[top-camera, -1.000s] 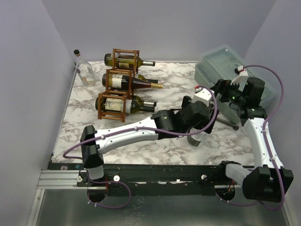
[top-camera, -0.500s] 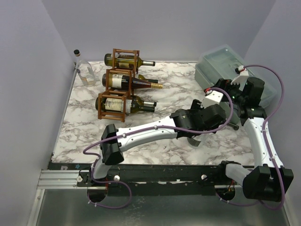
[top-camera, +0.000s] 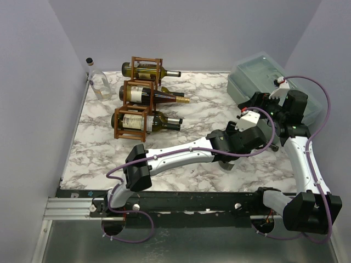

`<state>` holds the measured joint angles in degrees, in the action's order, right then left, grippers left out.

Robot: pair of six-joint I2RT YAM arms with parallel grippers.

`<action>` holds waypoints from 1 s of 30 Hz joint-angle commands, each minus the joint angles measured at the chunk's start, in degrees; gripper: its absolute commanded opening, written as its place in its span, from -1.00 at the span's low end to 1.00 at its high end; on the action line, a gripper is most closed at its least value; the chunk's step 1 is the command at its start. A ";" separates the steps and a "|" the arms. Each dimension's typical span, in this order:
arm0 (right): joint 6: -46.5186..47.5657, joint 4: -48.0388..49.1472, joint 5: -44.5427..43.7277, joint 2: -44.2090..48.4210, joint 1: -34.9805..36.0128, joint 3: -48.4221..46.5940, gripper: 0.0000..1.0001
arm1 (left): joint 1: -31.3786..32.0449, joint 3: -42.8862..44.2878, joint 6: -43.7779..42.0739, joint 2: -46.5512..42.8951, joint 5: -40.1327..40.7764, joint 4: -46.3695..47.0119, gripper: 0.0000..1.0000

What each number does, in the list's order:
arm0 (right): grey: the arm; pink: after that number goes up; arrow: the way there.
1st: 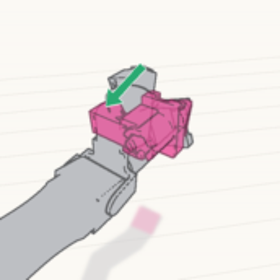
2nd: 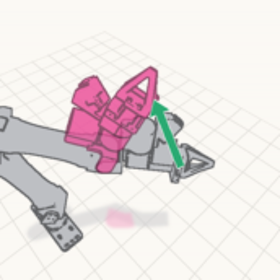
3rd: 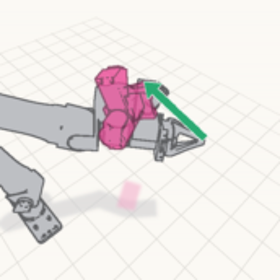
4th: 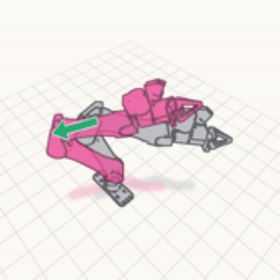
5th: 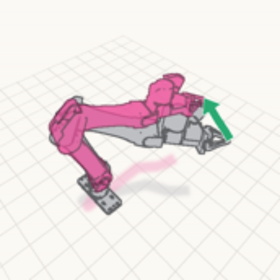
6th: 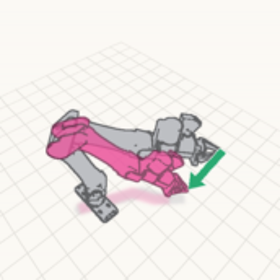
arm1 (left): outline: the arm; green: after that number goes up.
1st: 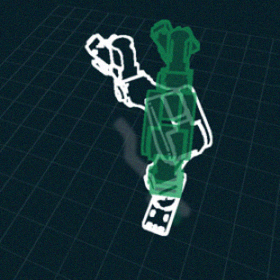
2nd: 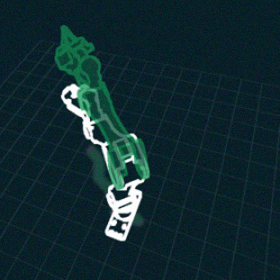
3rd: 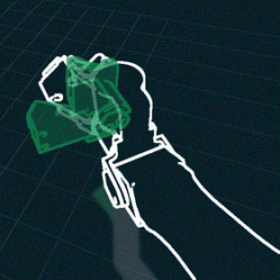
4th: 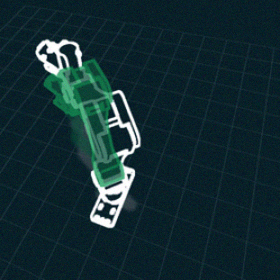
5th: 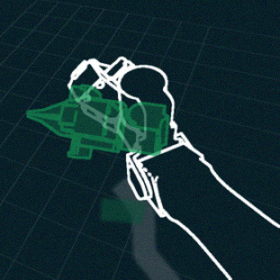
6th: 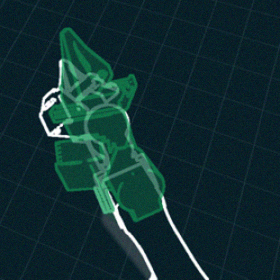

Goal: Take the wine bottle off the wine rack
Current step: Move the wine bottle to the center of the board.

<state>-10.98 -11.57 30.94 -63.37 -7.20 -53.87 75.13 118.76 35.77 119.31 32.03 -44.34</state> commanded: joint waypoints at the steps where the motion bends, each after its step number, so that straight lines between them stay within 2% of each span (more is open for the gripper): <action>1: -0.35 1.65 -0.44 -0.34 -0.17 0.73 0.99 | 0.35 2.30 1.19 1.78 2.61 -1.37 0.22; 12: -0.09 1.55 -0.43 -0.17 -0.16 0.73 0.99 | 0.41 1.98 1.36 2.11 4.31 -1.80 0.03; 23: 0.01 1.55 -0.22 -0.04 -0.13 0.70 1.00 | 0.53 1.83 1.49 2.54 5.40 -2.20 -0.01; 28: 0.06 1.55 -0.18 -0.08 -0.14 0.73 1.00 | 0.49 1.96 1.24 2.68 5.42 -2.18 -0.17; 30: 0.11 1.53 -0.18 0.00 -0.16 0.76 1.00 | 0.46 1.91 0.85 2.64 5.07 -2.16 -0.44</action>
<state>-10.96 -11.57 30.96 -63.37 -7.20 -53.82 75.44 119.24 37.08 120.99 35.44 -45.43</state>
